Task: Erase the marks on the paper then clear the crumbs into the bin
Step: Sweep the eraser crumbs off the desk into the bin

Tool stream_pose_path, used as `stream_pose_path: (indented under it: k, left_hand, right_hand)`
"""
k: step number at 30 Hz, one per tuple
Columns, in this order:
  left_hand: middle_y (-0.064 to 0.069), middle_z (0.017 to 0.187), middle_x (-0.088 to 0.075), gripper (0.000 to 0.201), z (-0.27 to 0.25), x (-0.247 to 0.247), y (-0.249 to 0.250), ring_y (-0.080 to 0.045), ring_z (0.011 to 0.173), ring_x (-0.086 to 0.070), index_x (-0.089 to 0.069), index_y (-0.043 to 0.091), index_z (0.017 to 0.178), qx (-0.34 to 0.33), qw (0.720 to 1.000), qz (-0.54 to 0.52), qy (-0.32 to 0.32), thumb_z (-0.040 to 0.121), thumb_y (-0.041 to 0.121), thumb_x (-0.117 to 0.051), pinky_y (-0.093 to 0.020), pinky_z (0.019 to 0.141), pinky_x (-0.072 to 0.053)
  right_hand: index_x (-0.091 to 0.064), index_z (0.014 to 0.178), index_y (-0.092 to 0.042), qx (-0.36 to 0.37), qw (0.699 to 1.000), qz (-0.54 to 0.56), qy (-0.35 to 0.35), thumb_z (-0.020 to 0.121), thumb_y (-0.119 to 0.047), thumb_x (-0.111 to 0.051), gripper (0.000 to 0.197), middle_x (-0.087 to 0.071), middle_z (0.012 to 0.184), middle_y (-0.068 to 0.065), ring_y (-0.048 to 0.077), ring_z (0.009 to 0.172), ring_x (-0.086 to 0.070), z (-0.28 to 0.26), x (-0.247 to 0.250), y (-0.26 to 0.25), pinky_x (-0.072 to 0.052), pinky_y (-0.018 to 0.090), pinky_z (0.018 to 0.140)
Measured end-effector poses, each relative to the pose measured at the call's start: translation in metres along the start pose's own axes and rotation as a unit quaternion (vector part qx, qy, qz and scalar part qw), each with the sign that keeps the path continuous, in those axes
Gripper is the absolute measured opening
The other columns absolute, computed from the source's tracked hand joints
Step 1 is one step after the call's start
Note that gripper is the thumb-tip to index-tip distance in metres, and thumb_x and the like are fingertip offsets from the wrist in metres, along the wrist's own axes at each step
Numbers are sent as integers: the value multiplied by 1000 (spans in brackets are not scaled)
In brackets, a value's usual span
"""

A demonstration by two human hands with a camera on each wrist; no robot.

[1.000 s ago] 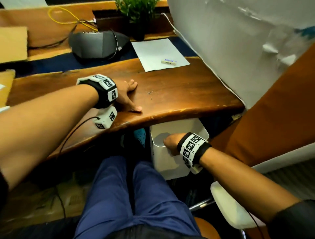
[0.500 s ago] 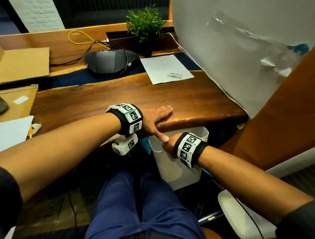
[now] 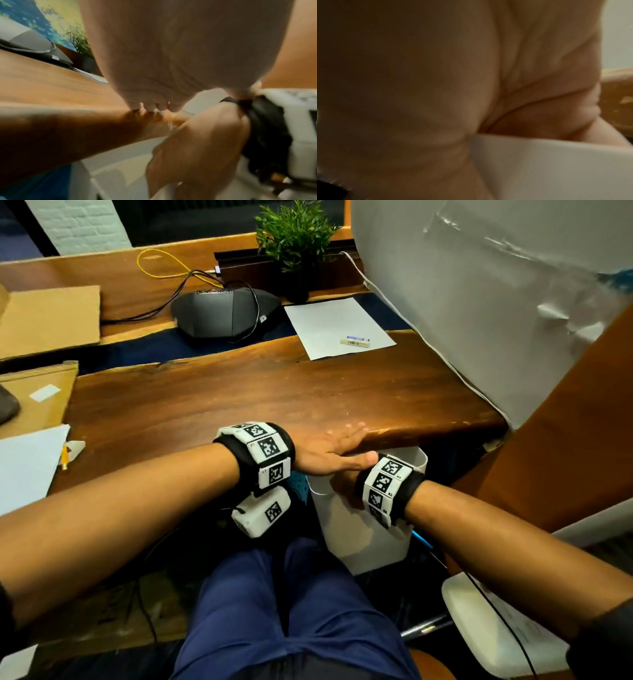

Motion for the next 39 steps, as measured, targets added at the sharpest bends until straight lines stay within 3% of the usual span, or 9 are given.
stream_pose_path:
  k: [4,6,8,12,21,25,31,34,39]
  left_hand:
    - [1,162,19,110,7,30,-8,-15,149,13,11,19,156,52,996,-1,68,73,90,-7,-38,120,6]
    - [-5,163,17,91,11,35,-20,-20,150,13,7,14,156,114,990,8,80,90,74,-13,-40,121,6]
    - [-6,162,18,88,13,24,-22,-21,149,15,6,13,156,121,990,23,73,94,70,-14,-40,121,9]
    - [0,164,11,76,14,-3,-5,-15,150,12,0,17,158,6,999,23,38,98,63,-13,-39,121,10]
    - [-5,165,4,104,31,55,-23,-22,151,0,-5,16,158,132,987,14,89,81,85,-2,-40,123,1]
    - [3,163,12,140,41,15,-8,-13,149,12,1,19,157,33,998,39,36,45,103,7,-38,120,11]
    - [4,149,-46,62,20,31,18,-14,135,-43,-37,25,150,-53,993,-106,27,100,59,-28,-33,116,-27]
    - [-2,157,-34,78,30,57,2,-21,143,-33,-37,20,151,0,994,0,106,93,70,-22,-40,119,-22]
    - [-4,164,8,108,36,20,-16,-20,151,6,-3,14,157,59,994,68,58,78,87,-3,-41,121,5]
  right_hand:
    - [-61,87,-22,20,999,-13,-38,85,-17,-70,10,-69,111,6,30,96,-67,-8,7,5,-57,39,88]
    - [-49,69,-20,22,998,-29,-44,83,-16,-71,27,-70,101,7,30,87,-67,-5,2,12,-58,42,85]
    - [-60,82,-20,12,998,-25,-48,86,-16,-69,10,-69,113,8,31,98,-66,-12,9,8,-56,43,91]
    - [-54,139,-10,6,999,-5,-36,96,-19,-62,45,-55,141,15,34,130,-53,-7,4,10,-44,42,105]
    - [-70,119,-5,9,992,12,-126,90,-10,-69,30,-68,123,10,30,113,-65,-12,14,15,-51,34,90]
    - [-61,131,-9,-1,995,20,-99,91,-17,-70,42,-58,138,13,33,126,-56,-9,10,16,-46,39,104]
    - [-62,131,-11,-10,997,41,-59,95,-17,-63,37,-62,132,11,31,123,-59,-12,11,17,-48,34,95]
    - [-68,122,-6,13,991,45,-122,89,-9,-69,33,-67,128,10,29,117,-63,-6,9,19,-52,37,99]
    - [-64,128,-8,17,996,6,-89,92,-16,-68,37,-64,131,10,30,122,-60,-6,10,23,-48,37,101]
Point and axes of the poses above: each hand's wrist, its own z-axis towards the middle knuckle, its own x-axis out of the back of the hand, y = z × x, the point moved 3 cm from there along z, towards the middle knuckle
